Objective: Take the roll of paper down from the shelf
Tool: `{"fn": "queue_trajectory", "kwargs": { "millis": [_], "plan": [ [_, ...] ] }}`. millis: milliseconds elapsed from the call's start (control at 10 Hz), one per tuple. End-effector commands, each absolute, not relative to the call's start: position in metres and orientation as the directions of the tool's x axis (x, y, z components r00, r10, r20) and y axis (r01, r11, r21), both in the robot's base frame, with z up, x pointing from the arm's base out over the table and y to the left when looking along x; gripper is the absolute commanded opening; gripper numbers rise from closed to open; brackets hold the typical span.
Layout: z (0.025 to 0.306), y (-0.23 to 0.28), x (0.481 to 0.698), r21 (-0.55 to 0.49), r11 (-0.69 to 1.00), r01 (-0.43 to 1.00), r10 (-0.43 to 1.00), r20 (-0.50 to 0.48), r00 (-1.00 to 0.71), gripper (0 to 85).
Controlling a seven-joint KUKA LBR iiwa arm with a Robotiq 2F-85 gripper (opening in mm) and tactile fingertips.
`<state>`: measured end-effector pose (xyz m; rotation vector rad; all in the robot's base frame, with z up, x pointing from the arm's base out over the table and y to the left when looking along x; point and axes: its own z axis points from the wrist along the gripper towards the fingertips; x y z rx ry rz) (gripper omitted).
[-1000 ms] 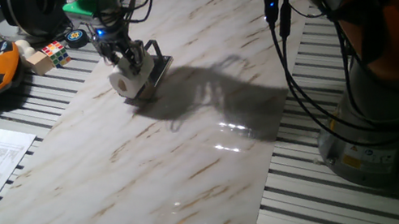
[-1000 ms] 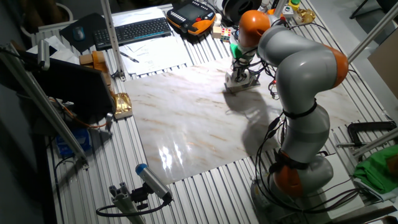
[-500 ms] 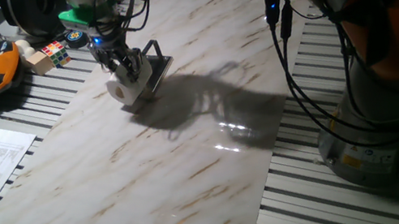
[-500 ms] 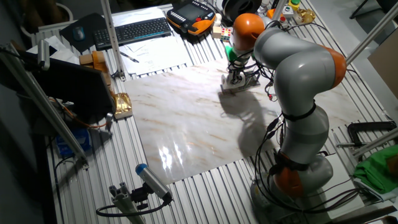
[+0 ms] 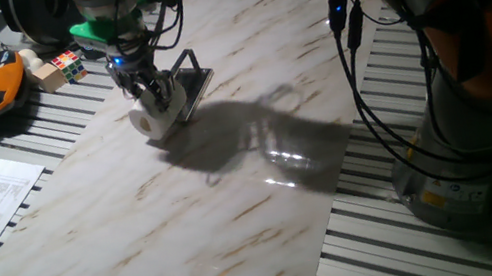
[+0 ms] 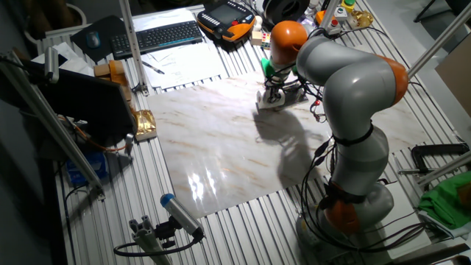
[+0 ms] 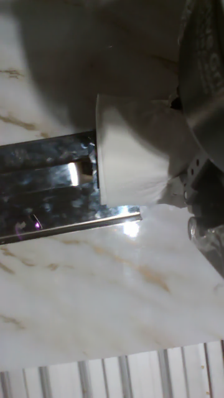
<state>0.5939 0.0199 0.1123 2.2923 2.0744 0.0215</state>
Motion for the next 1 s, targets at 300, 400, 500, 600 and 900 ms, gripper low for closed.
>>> {"fn": "queue_trajectory", "kwargs": {
  "millis": [300, 400, 500, 600, 900],
  "plan": [
    [0.108, 0.045, 0.58, 0.057, 0.208, 0.977, 0.978, -0.012, -0.207, 0.7],
    [0.106, 0.049, 0.577, 0.063, 0.289, 0.955, 0.957, 0.007, -0.29, 0.7],
    [0.105, 0.053, 0.573, 0.068, 0.374, 0.925, 0.927, 0.016, -0.376, 0.7],
    [0.104, 0.055, 0.571, 0.069, 0.438, 0.896, 0.898, 0.011, -0.44, 0.7],
    [0.107, 0.057, 0.568, 0.036, 0.621, 0.783, 0.783, -0.009, -0.621, 0.7]
  ]
}}
